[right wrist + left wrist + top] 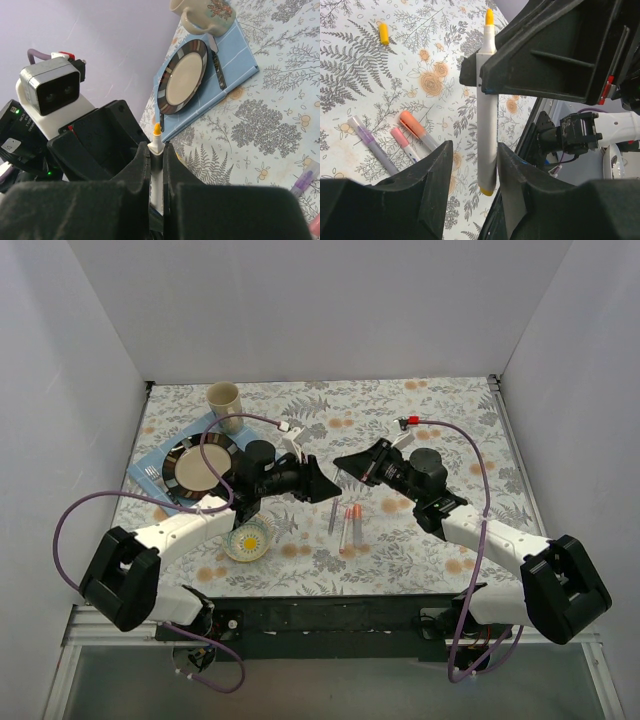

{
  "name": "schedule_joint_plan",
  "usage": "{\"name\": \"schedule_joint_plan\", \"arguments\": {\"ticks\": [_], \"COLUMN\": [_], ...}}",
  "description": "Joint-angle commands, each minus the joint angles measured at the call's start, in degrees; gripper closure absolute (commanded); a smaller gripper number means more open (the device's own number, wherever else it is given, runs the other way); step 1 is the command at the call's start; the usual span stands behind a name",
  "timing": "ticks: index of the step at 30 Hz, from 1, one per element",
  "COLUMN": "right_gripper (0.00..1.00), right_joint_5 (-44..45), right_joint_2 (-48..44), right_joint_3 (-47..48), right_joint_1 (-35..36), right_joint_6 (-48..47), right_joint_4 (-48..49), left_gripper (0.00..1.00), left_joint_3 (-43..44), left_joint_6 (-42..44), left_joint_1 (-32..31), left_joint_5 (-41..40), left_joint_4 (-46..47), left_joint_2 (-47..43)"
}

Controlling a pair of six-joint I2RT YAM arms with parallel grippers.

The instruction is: Insert the pens into the pen caps

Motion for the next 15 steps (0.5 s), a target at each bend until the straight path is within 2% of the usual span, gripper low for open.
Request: {"name": "schedule_joint_plan", "arguments": {"ticks": [1, 3, 4, 5, 7, 8, 11, 14, 15], "right_gripper": [0.99, 0.99, 0.99, 0.94, 0.75, 0.62, 0.54, 0.46, 0.45], "right_joint_5": [-2.7, -2.8, -2.9, -3.4, -5.0, -5.1, 0.5, 6.9, 11.5], "right_joint_2": [-0.4, -0.5, -0.6, -0.6, -1.0, -1.3, -3.6, -6.0, -6.5], "right_joint_3": [0.2, -0.3, -0.6, -0.7, -0.4, 0.5, 3.2, 5.6, 6.9], "right_joint_1": [0.4, 0.7, 0.8, 0.9, 1.0, 0.9, 0.9, 0.2, -0.2], "right_joint_6": [-0.1, -0.1, -0.2, -0.8, -1.6, -2.9, -4.3, -10.4, -11.6], "right_joint_4": [4.5, 4.5, 4.5, 4.4, 3.3, 0.1, -8.6, -19.6, -24.6], "left_gripper": [0.68, 0.78, 0.96, 1.00, 1.00, 1.00, 1.00, 1.00, 1.00], "left_joint_3": [1.4, 1.8, 2.0, 2.4, 2.8, 3.1, 3.8, 3.5, 3.4], "left_joint_6": [1.1, 1.2, 1.3, 1.3, 1.4, 1.7, 3.7, 5.9, 6.3], "left_joint_1": [-0.2, -0.2, -0.2, -0.2, -0.2, -0.2, -0.2, -0.2, -0.1], "left_joint_5": [1.9, 2.4, 2.6, 2.8, 1.9, 1.4, -4.4, -11.8, -13.6], "left_joint_4": [-0.9, -0.9, -0.8, -1.0, -1.8, -3.2, -7.9, -12.6, -12.8], "left_joint_2": [-0.2, -0.2, -0.3, -0.4, -1.2, -1.7, -4.8, -9.0, -9.9]}}
